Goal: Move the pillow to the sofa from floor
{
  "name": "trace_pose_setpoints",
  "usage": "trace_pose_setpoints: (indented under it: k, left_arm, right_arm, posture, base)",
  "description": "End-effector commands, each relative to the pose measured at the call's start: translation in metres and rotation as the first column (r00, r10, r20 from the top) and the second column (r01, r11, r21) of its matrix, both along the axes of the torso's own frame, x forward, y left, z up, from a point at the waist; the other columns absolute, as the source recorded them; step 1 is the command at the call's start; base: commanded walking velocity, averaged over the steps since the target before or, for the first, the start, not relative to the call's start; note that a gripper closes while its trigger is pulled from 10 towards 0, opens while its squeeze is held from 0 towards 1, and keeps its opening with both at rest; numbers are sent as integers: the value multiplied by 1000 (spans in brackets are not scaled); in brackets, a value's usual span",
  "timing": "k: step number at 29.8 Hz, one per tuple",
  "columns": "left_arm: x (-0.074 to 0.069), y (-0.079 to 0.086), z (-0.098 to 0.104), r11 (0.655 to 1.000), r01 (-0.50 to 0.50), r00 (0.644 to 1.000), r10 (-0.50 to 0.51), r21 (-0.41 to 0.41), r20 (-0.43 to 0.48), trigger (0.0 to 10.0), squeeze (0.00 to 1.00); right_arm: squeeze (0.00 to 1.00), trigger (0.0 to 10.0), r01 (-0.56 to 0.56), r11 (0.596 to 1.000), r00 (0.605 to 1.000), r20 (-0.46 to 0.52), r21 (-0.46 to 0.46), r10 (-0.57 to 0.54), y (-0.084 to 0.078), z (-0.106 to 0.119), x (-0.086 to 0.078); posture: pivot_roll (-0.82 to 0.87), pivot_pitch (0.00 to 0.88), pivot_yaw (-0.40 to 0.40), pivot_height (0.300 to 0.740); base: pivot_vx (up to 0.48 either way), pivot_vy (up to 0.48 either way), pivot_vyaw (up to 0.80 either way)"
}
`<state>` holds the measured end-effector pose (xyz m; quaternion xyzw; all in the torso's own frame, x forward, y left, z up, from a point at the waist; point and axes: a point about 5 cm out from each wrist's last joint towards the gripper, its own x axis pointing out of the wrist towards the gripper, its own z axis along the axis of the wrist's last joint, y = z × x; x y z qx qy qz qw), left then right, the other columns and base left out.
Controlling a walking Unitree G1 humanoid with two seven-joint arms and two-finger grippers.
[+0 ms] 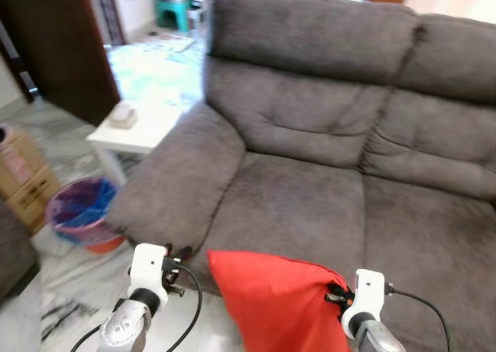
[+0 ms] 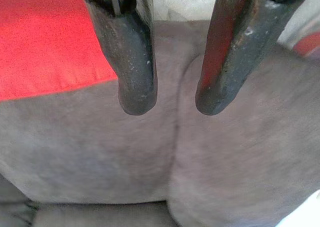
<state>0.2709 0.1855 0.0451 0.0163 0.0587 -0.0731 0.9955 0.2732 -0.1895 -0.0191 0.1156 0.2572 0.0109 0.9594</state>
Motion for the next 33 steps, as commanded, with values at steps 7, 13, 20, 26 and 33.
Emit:
trace_pose_setpoints:
  k: [7,13,20,26,33]
  left_arm:
    - [-19,-12,-20,952,305,936,-301,-6,-183,10000,0]
    - [-27,2,-22,916,399,892,-378,37,-249,10000,0]
    - [-41,17,-23,815,572,775,-504,87,-381,10000,0]
    - [-57,23,-25,697,711,646,-601,87,-470,10000,0]
    - [-54,35,-18,613,764,615,-601,200,-510,10000,106]
  right_arm:
    - [0,10000,-102,993,986,123,-61,109,6,20,18]
    - [0,10000,-279,955,952,99,-104,289,15,21,19]
    - [0,10000,-618,764,775,24,-186,632,25,22,13]
    - [0,10000,-782,599,607,6,-171,794,27,29,11]
    - [0,10000,-874,461,470,-29,-150,882,23,36,10]
  posture:
    - [141,91,11,740]
    - [141,81,14,740]
    - [136,67,14,740]
    - [138,63,14,740]
    - [144,80,15,740]
  base:
    - [0,0,-201]
    - [0,0,0]
    - [0,0,0]
    - [0,0,0]
    - [0,0,0]
